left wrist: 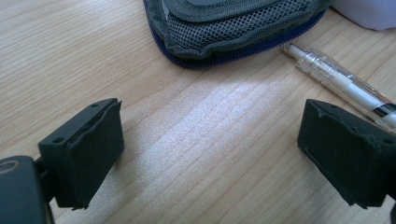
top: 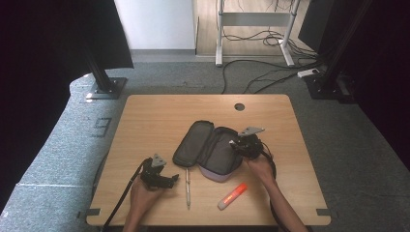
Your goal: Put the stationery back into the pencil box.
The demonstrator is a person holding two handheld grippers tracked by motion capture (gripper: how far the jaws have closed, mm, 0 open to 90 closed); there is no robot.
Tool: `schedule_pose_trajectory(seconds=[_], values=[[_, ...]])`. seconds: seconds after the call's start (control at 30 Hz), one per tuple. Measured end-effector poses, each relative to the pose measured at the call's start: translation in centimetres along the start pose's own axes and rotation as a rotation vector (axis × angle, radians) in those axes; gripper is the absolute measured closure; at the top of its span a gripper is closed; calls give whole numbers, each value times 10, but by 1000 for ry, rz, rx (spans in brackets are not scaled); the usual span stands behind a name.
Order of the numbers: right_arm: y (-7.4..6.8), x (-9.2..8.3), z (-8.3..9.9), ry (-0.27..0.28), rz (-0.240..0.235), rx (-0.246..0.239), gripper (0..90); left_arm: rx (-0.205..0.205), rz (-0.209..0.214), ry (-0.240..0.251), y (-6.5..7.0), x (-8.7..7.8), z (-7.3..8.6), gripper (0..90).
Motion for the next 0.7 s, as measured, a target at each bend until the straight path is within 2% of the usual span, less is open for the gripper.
schedule_pose_trajectory(seconds=[0.37, 0.47, 0.7], values=[[-1, 10, 5, -30, -2, -11, 711, 0, -1, 0, 0, 0, 0, 65], [-1, 11, 5, -37, 2, -11, 670, 0, -1, 0, 0, 0, 0, 65], [-3, 6, 2, -24, -3, -15, 648, 0, 0, 0, 0, 0, 0, 65]])
Point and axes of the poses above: each handheld gripper's, and its own axes: x roughly forward along the jaws, z roughly out of its underside, y roughly to its right, the point moved 4 cm from there along x, roughly forward along the jaws, and after that the axes turned 6 degrees about y, right-handed, at the moved point
